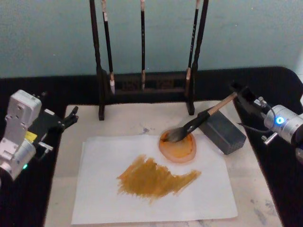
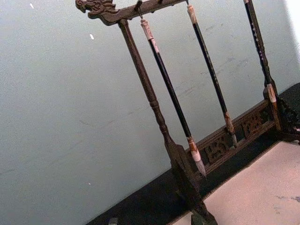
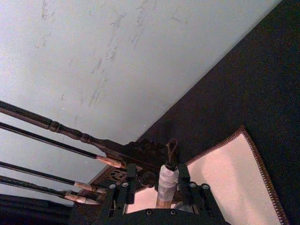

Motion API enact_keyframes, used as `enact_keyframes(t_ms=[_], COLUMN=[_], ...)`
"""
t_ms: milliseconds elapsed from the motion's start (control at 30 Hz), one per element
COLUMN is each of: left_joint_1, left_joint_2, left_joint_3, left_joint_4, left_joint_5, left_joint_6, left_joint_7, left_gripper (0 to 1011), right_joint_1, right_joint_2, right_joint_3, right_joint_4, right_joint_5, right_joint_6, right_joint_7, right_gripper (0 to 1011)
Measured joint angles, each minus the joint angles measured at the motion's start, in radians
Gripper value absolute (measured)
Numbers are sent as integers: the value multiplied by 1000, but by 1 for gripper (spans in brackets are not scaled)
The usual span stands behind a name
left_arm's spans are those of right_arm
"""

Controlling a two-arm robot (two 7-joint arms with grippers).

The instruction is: Pick up the brush from the inkstone, write on the paper, then place the brush back to its original position.

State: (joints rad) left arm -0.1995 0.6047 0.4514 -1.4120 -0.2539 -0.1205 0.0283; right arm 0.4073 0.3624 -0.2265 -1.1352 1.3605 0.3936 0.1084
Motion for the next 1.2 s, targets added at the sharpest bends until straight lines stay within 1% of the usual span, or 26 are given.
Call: enact_keyframes(t_ms=[33, 67, 100, 133, 167, 233, 300, 333, 367, 400, 433, 533, 800, 933, 967, 1033, 1067, 1100, 1167, 1200], left_joint_1=[0, 0, 0, 0, 0, 0, 0, 0, 0, 0, 0, 0, 0, 0, 0, 0, 0, 0, 0, 0], left_joint_2=[0, 0, 0, 0, 0, 0, 0, 0, 0, 0, 0, 0, 0, 0, 0, 0, 0, 0, 0, 0], left_joint_3=[0, 0, 0, 0, 0, 0, 0, 0, 0, 0, 0, 0, 0, 0, 0, 0, 0, 0, 0, 0], left_joint_4=[0, 0, 0, 0, 0, 0, 0, 0, 0, 0, 0, 0, 0, 0, 0, 0, 0, 0, 0, 0], left_joint_5=[0, 0, 0, 0, 0, 0, 0, 0, 0, 0, 0, 0, 0, 0, 0, 0, 0, 0, 0, 0], left_joint_6=[0, 0, 0, 0, 0, 0, 0, 0, 0, 0, 0, 0, 0, 0, 0, 0, 0, 0, 0, 0], left_joint_7=[0, 0, 0, 0, 0, 0, 0, 0, 0, 0, 0, 0, 0, 0, 0, 0, 0, 0, 0, 0], left_gripper=[1010, 1009, 1010, 1010, 1010, 1010, 1009, 1010, 1010, 1010, 1010, 1010, 1010, 1010, 1010, 1010, 1010, 1010, 1010, 1010], right_joint_1=[0, 0, 0, 0, 0, -1, -1, -1, -1, -1, -1, -1, -5, -36, -56, -79, -104, -114, -145, -172], right_joint_2=[0, 0, 0, 0, 0, -1, -1, -1, -1, -1, -1, -1, 2, 16, 26, 38, 55, 62, 84, 108], right_joint_3=[0, 0, 0, 1, 1, 1, 1, 1, 1, 1, 1, 1, -1, 4, 7, 8, 5, 3, -5, -20], right_joint_4=[0, 0, 0, -1, -1, -1, -1, -1, -1, -1, -1, -1, -10, -67, -105, -144, -192, -211, -261, -313], right_joint_5=[0, 0, 0, 0, 0, 0, 0, 0, 0, 0, 0, 0, 1, 25, 34, 34, 23, 14, -19, -76], right_joint_6=[0, 0, 0, 0, 0, 0, 0, 0, 0, 0, 0, 0, -4, -8, -8, -12, -26, -35, -64, -105], right_joint_7=[0, 0, 0, 0, 0, -1, -1, -1, -1, -1, -1, -1, -5, -54, -80, -109, -134, -143, -165, -178], right_gripper=[559, 603, 618, 686, 700, 785, 812, 838, 888, 888, 932, 1000, 1000, 1000, 1000, 1000, 1000, 1000, 1000, 1000])
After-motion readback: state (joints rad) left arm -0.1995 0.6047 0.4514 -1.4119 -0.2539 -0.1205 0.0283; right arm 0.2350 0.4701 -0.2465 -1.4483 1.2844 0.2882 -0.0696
